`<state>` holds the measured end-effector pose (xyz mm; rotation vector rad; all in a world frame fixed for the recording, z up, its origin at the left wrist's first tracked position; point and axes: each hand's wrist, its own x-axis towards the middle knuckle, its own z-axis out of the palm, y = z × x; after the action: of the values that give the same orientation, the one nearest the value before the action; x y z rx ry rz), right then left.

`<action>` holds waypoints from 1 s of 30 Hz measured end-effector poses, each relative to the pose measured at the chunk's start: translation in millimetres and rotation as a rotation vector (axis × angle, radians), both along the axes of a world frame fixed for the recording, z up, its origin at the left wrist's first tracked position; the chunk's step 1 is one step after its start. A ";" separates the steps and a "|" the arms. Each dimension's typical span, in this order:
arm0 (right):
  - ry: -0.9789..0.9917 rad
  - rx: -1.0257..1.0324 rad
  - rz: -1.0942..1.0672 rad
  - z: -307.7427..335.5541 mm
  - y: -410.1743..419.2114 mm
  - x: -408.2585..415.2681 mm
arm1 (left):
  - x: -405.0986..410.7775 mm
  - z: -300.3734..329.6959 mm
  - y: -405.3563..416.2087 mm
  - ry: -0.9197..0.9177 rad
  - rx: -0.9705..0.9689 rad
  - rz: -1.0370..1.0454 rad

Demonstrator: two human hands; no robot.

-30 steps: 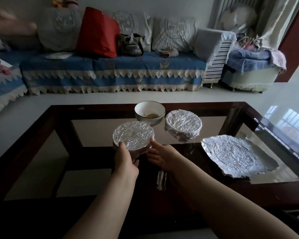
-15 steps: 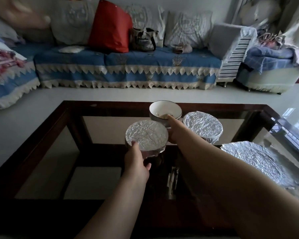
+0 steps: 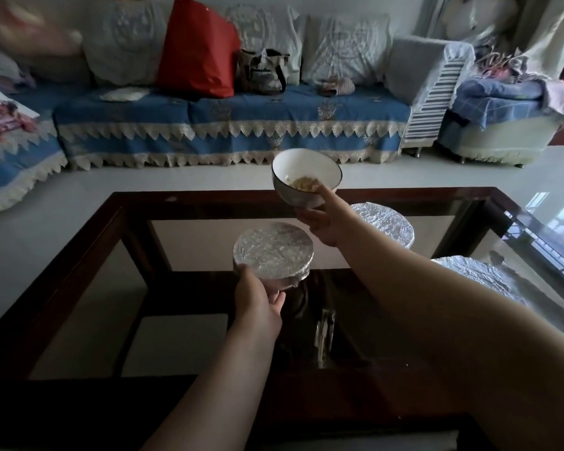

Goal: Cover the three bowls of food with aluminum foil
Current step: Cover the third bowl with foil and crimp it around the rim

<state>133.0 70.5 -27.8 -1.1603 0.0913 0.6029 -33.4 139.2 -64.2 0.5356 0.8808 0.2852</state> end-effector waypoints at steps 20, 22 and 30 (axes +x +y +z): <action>0.137 -0.259 0.324 -35.7 -213.6 -136.4 | -21.2 -6.1 -67.5 -0.051 0.290 -0.572; 0.150 -0.333 0.376 -44.8 -220.0 -141.6 | -22.3 -9.4 -75.7 -0.048 0.300 -0.638; 0.151 -0.282 0.324 -49.1 -231.9 -148.9 | -21.8 -15.6 -96.4 0.015 0.433 -0.687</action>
<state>-15.9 -161.4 -77.0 -1.4141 0.1209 0.9882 -55.2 42.8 -79.8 1.2033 0.6006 -0.1641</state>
